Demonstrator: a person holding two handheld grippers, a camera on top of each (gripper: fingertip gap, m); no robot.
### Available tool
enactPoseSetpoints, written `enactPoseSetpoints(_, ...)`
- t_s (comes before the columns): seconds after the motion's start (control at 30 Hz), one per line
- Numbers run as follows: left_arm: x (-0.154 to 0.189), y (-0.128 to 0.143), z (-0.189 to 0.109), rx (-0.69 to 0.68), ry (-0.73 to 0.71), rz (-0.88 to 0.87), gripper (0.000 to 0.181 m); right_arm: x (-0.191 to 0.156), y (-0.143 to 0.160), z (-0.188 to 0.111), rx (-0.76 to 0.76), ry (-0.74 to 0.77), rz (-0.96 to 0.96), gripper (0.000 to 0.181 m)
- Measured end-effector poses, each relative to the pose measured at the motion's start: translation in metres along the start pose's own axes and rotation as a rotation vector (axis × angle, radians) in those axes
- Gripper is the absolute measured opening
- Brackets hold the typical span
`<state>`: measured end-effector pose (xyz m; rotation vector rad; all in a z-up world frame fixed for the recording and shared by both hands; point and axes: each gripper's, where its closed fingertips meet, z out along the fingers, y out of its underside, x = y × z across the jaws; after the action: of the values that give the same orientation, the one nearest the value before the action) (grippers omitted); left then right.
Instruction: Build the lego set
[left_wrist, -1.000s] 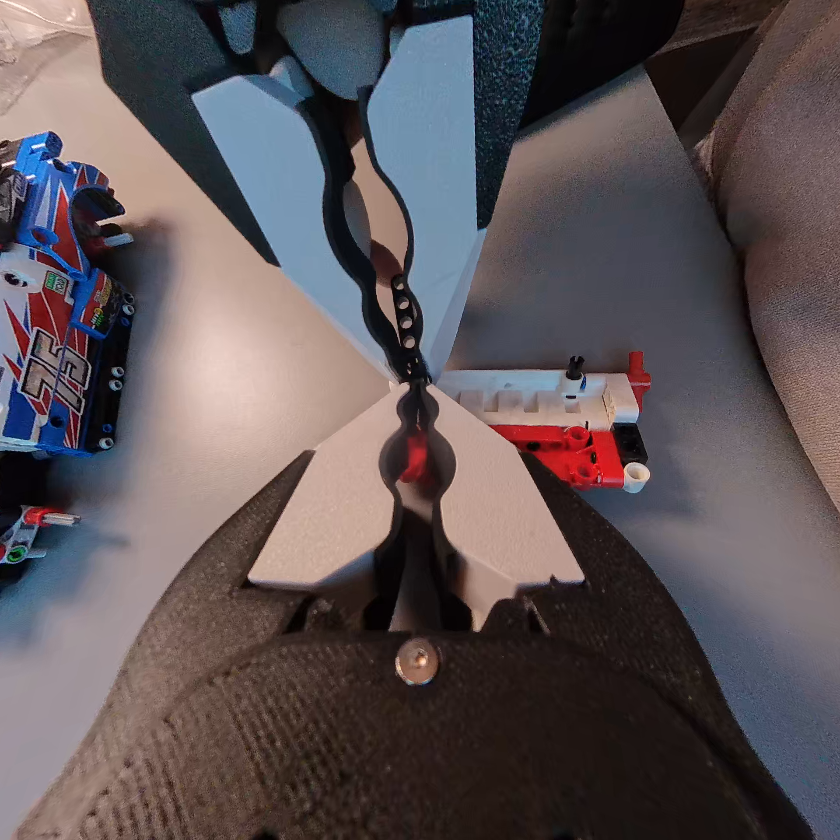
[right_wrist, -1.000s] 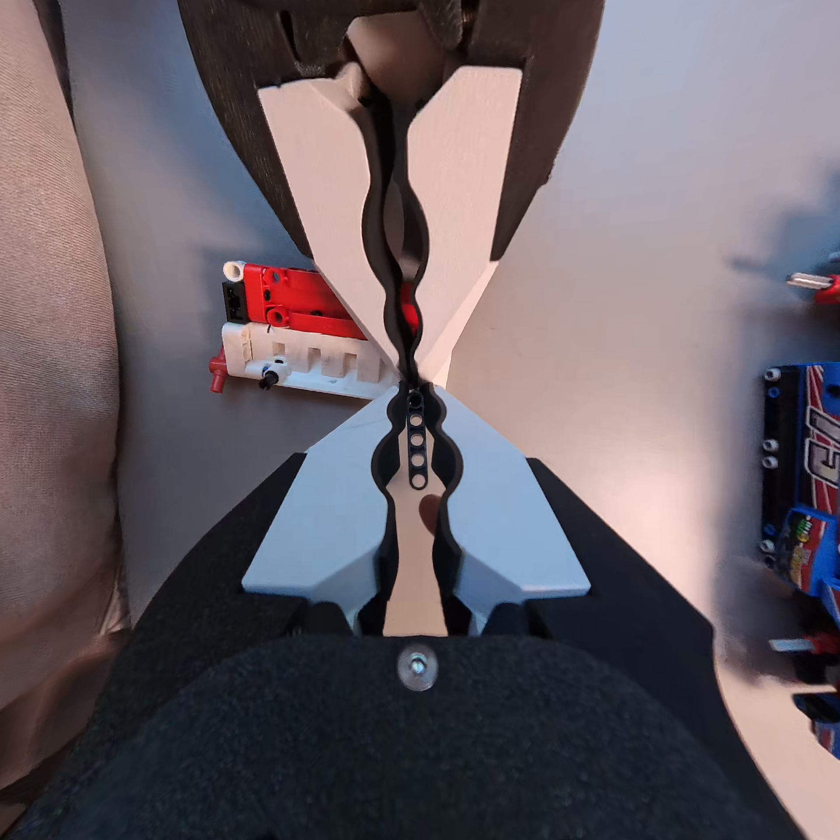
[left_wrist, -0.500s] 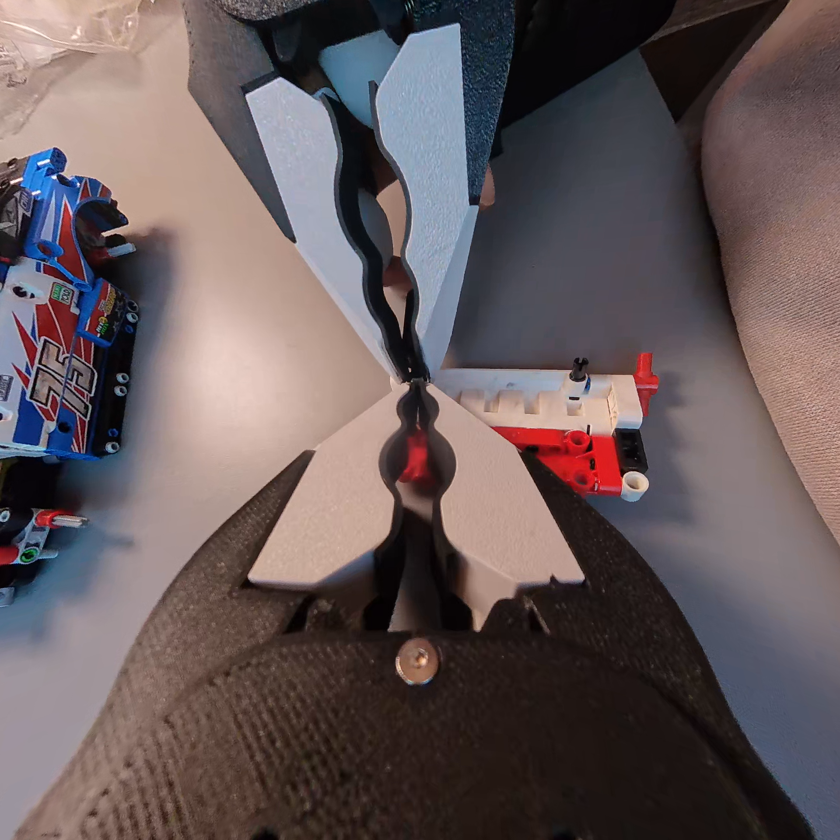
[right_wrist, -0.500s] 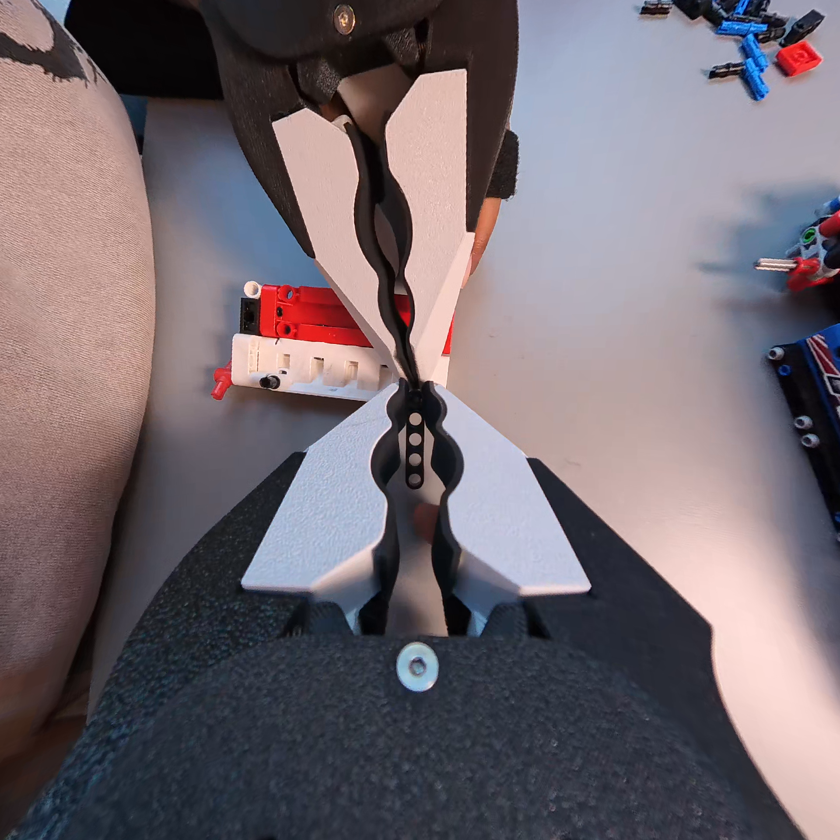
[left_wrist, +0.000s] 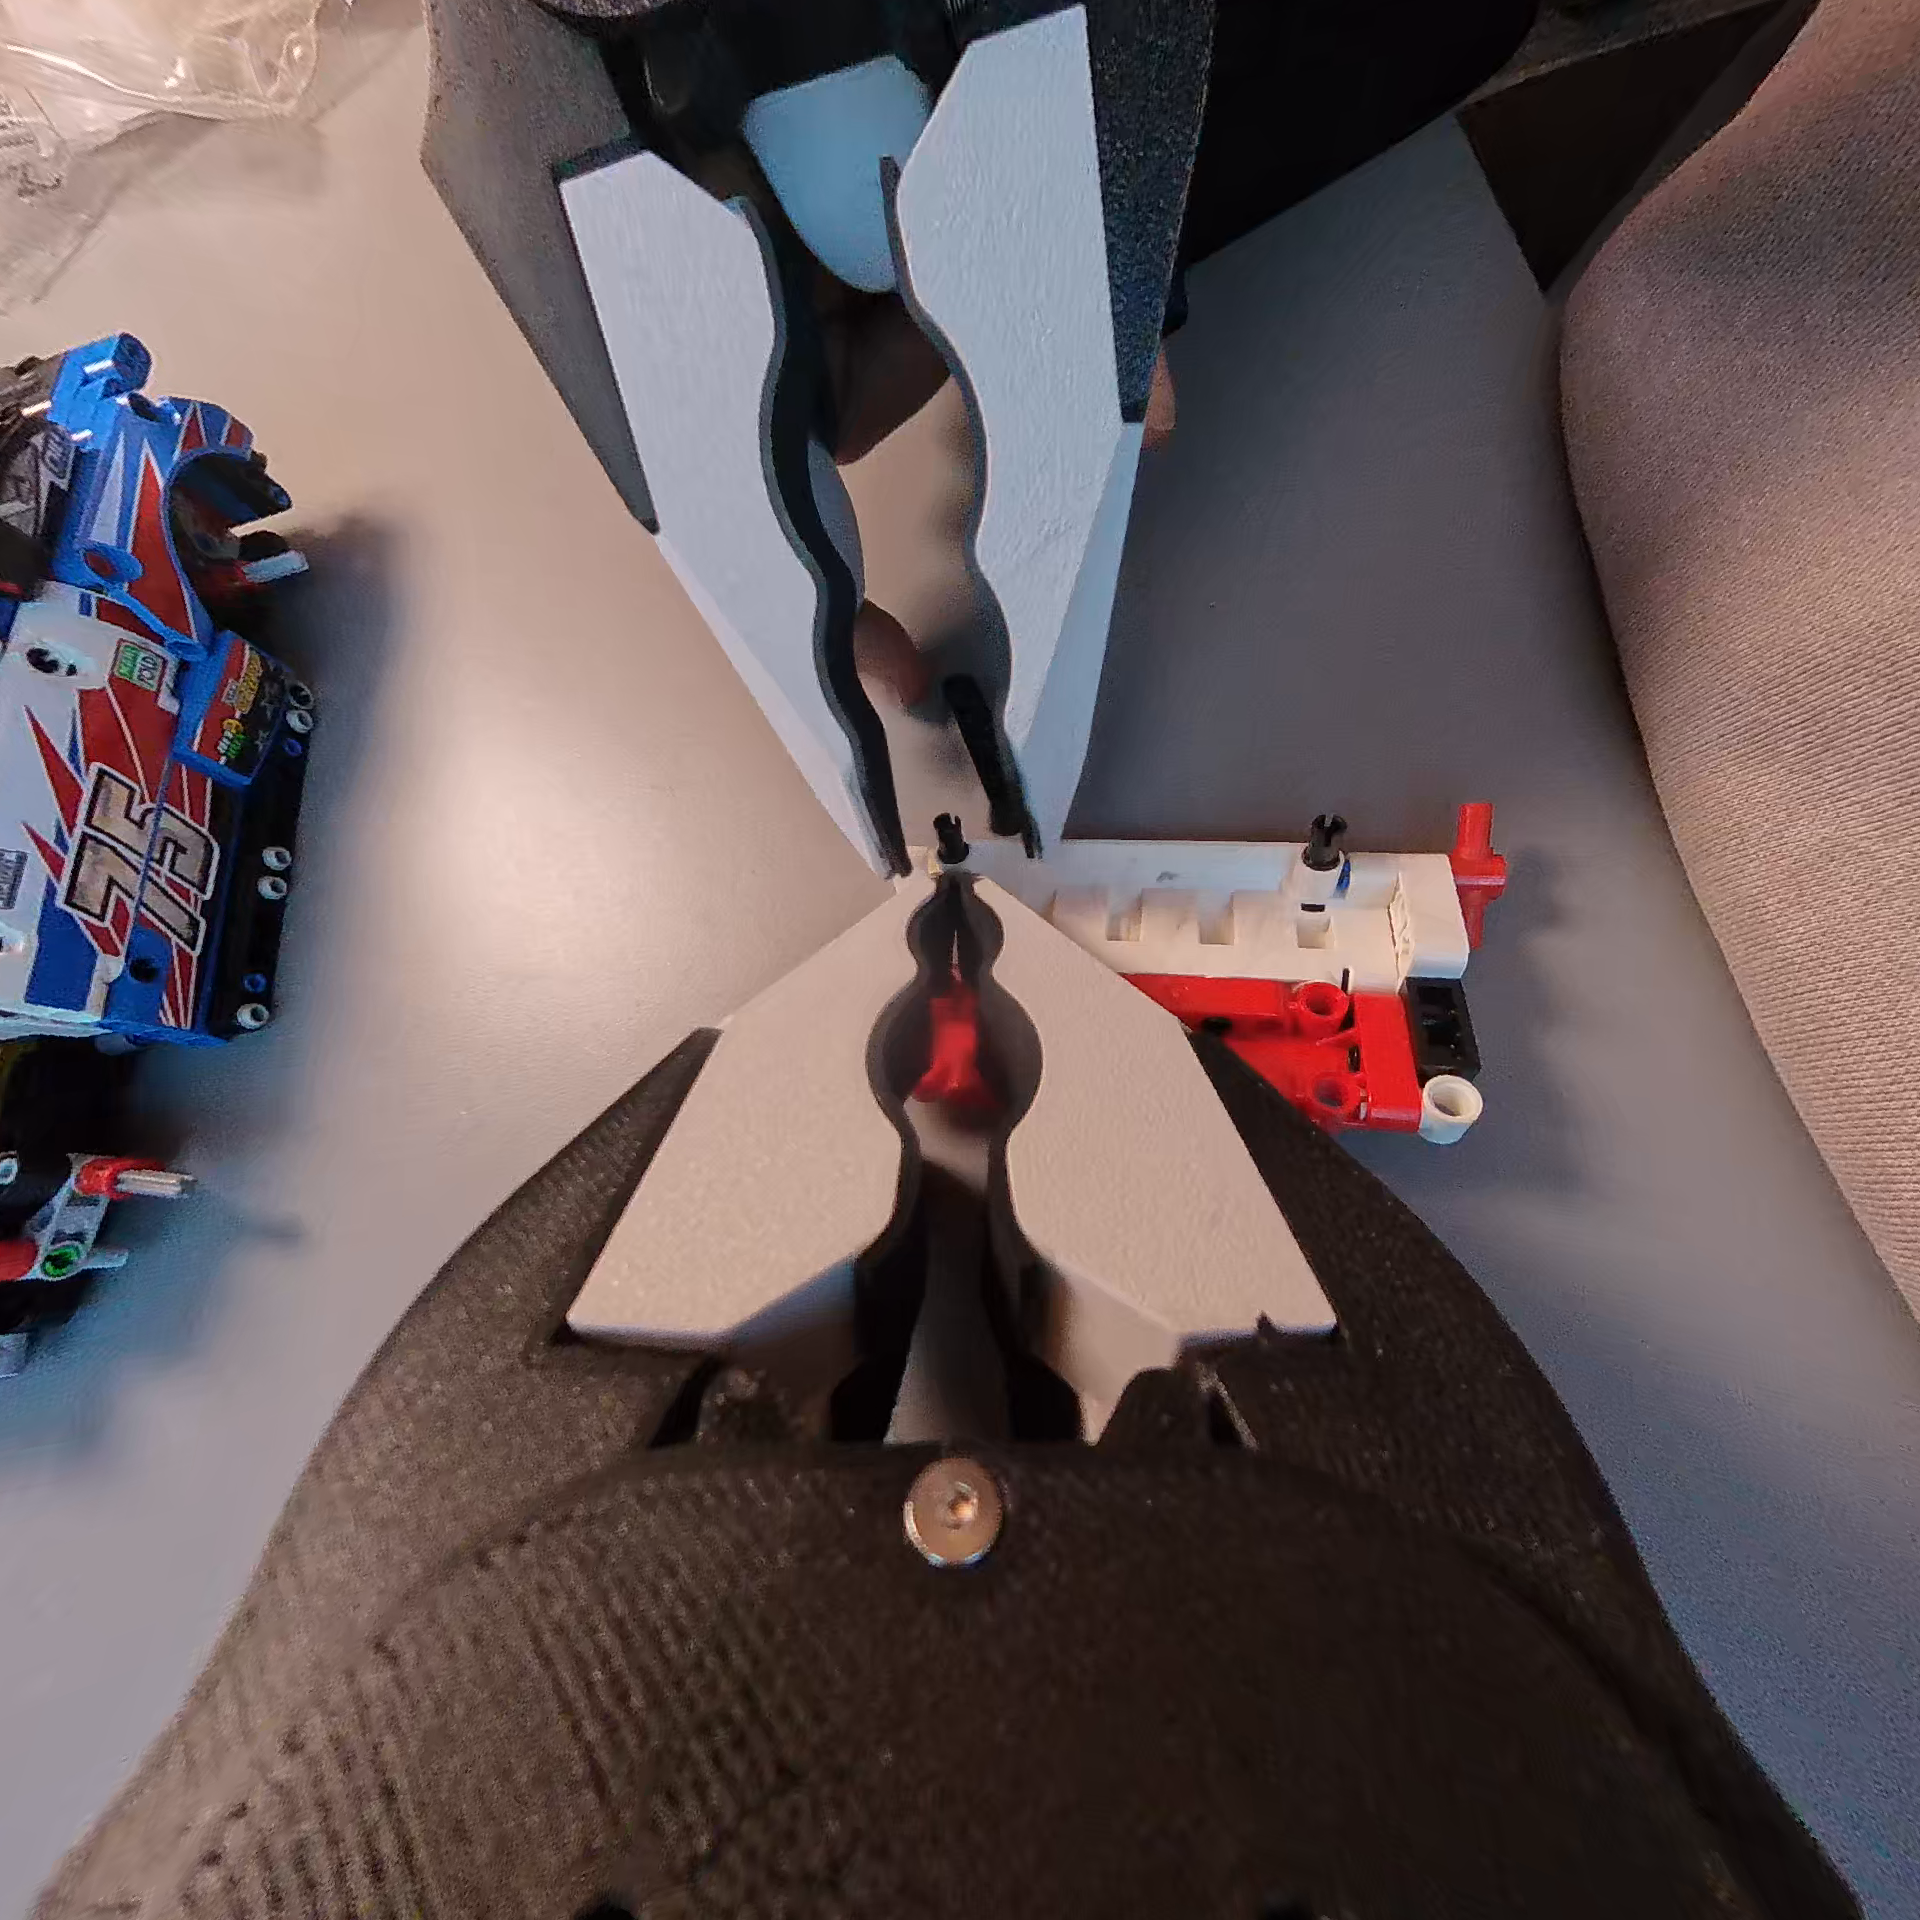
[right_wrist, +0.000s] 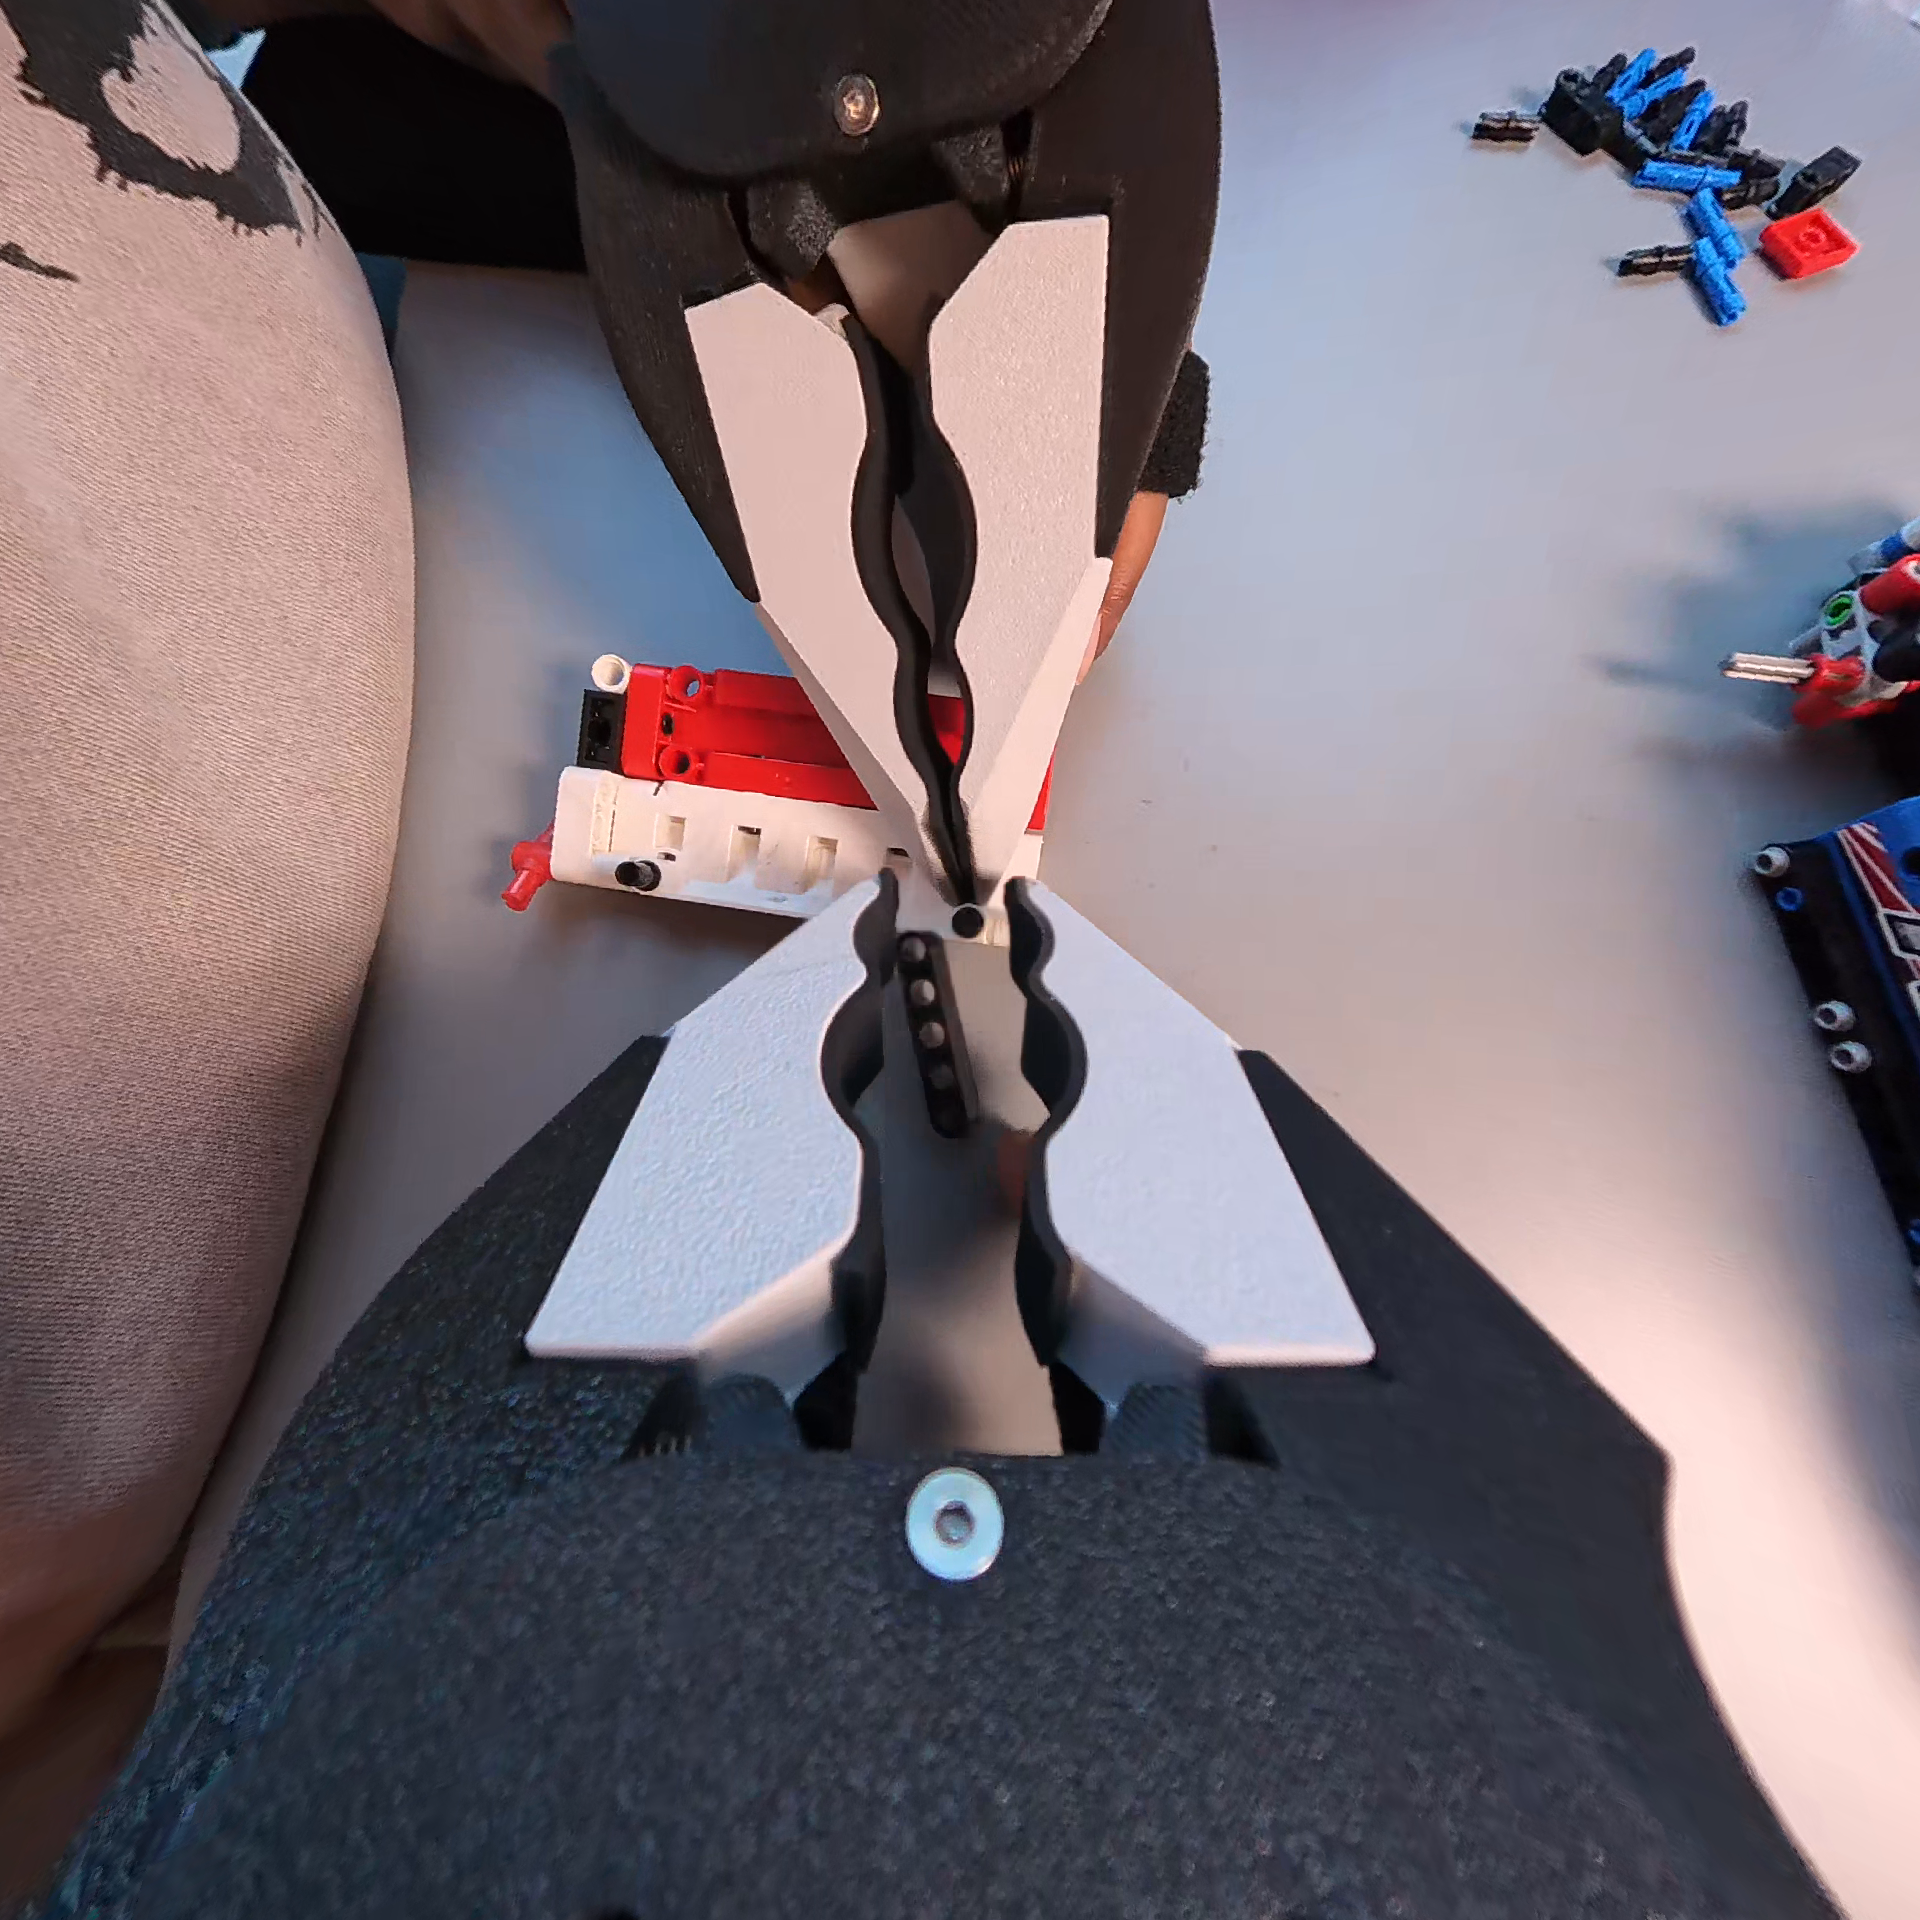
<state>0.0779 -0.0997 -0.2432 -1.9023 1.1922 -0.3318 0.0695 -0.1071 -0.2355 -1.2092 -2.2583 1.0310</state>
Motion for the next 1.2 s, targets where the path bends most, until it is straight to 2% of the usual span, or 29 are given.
enactPoseSetpoints(0.07,0.0,0.0,0.0,0.0,-0.001,0.0,0.0,0.0,-0.001,-0.005,0.001,0.001,-0.01,0.027)
enactPoseSetpoints(0.2,0.0,0.0,0.0,0.0,-0.001,0.0,0.0,-0.004,0.003,-0.022,-0.051,0.013,-0.082,0.03)
enactPoseSetpoints(0.33,0.0,0.0,0.0,0.001,0.004,-0.005,0.0,-0.009,0.023,-0.027,-0.2,0.041,-0.312,0.026)
enactPoseSetpoints(0.53,0.0,0.0,0.0,0.001,-0.004,0.003,0.0,-0.011,0.027,-0.013,-0.258,-0.088,-0.342,0.021)
enactPoseSetpoints(0.63,0.0,0.0,0.0,0.001,-0.015,0.012,0.0,-0.016,0.028,-0.01,-0.261,-0.165,-0.31,0.003)
enactPoseSetpoints(0.77,-0.004,-0.001,-0.003,0.016,-0.036,-0.016,0.007,-0.013,0.013,-0.016,-0.142,-0.153,-0.213,0.003)
enactPoseSetpoints(0.97,-0.007,-0.022,-0.016,0.161,0.005,-0.135,0.016,0.003,-0.019,-0.032,0.081,-0.016,-0.102,0.003)
enactPoseSetpoints(1.1,-0.012,-0.038,-0.024,0.243,-0.01,-0.164,0.012,0.003,-0.026,-0.033,0.119,0.025,-0.106,0.004)
enactPoseSetpoints(1.2,-0.011,-0.039,-0.024,0.233,-0.014,-0.143,0.005,0.004,-0.028,-0.032,0.118,0.043,-0.114,0.004)
